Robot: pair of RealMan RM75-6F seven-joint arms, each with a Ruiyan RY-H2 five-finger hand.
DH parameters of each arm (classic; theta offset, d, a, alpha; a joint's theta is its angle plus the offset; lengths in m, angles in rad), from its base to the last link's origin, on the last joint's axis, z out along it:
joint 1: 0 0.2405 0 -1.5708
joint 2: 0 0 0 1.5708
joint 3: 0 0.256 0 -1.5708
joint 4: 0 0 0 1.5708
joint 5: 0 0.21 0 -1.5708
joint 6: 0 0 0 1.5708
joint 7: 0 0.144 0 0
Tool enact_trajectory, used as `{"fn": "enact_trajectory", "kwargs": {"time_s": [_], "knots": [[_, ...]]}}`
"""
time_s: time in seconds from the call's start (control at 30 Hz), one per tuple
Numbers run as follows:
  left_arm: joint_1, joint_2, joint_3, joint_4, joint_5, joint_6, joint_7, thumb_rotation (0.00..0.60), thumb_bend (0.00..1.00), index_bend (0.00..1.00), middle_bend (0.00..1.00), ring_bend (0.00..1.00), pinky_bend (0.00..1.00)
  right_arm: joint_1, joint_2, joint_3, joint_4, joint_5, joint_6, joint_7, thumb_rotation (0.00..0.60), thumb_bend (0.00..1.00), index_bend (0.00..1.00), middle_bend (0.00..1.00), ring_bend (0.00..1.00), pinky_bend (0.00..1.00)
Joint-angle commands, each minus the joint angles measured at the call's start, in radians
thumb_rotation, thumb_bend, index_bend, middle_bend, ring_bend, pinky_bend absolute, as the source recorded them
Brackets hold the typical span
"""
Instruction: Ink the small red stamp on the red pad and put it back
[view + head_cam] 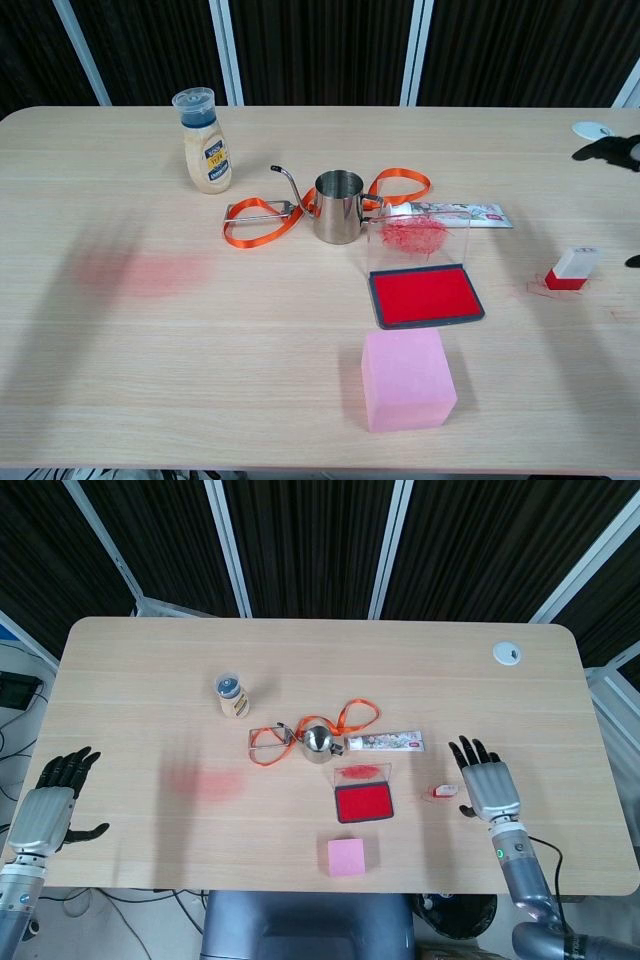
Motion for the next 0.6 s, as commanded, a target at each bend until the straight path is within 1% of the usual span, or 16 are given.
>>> {"fn": "enact_trajectory", "kwargs": {"time_s": [0.03, 0.17, 0.2, 0.3, 0.4, 0.5, 0.6], "knots": [[0.001, 0.002, 0.002, 0.005, 0.004, 0.002, 0.006, 0.6, 0.04, 0.0, 0.0, 0.0, 0.0, -0.082, 0.124, -0.054, -0.094, -0.146, 0.119, 0.071, 0.6, 0.15, 0.0, 0.01, 0.04, 0.26], [0.001, 0.002, 0.005, 0.009, 0.006, 0.003, 0.024, 0.6, 0.04, 0.0, 0.0, 0.0, 0.0, -0.155, 0.186, -0.091, -0.1, -0.252, 0.225, 0.147, 0.6, 0.13, 0.0, 0.0, 0.0, 0.23], [0.001, 0.001, 0.006, 0.014, 0.014, 0.009, 0.034, 0.6, 0.04, 0.0, 0.0, 0.0, 0.0, -0.188, 0.198, -0.1, -0.096, -0.277, 0.273, 0.183, 0.6, 0.13, 0.0, 0.0, 0.0, 0.22], [0.006, -0.009, 0.009, 0.025, 0.029, 0.025, 0.047, 0.6, 0.04, 0.0, 0.0, 0.0, 0.0, -0.248, 0.204, -0.127, -0.058, -0.34, 0.349, 0.267, 0.6, 0.12, 0.0, 0.0, 0.0, 0.21], [0.008, -0.015, 0.01, 0.03, 0.036, 0.033, 0.055, 0.6, 0.04, 0.0, 0.0, 0.0, 0.0, -0.281, 0.2, -0.138, -0.016, -0.371, 0.384, 0.308, 0.6, 0.11, 0.0, 0.0, 0.0, 0.21], [0.009, -0.02, 0.01, 0.035, 0.041, 0.039, 0.06, 0.6, 0.04, 0.0, 0.0, 0.0, 0.0, -0.296, 0.191, -0.127, 0.016, -0.388, 0.403, 0.348, 0.6, 0.11, 0.0, 0.0, 0.0, 0.21], [0.01, -0.024, 0.01, 0.035, 0.041, 0.039, 0.064, 0.6, 0.04, 0.0, 0.0, 0.0, 0.0, -0.3, 0.183, -0.116, 0.029, -0.385, 0.395, 0.372, 0.6, 0.11, 0.0, 0.0, 0.0, 0.21]]}}
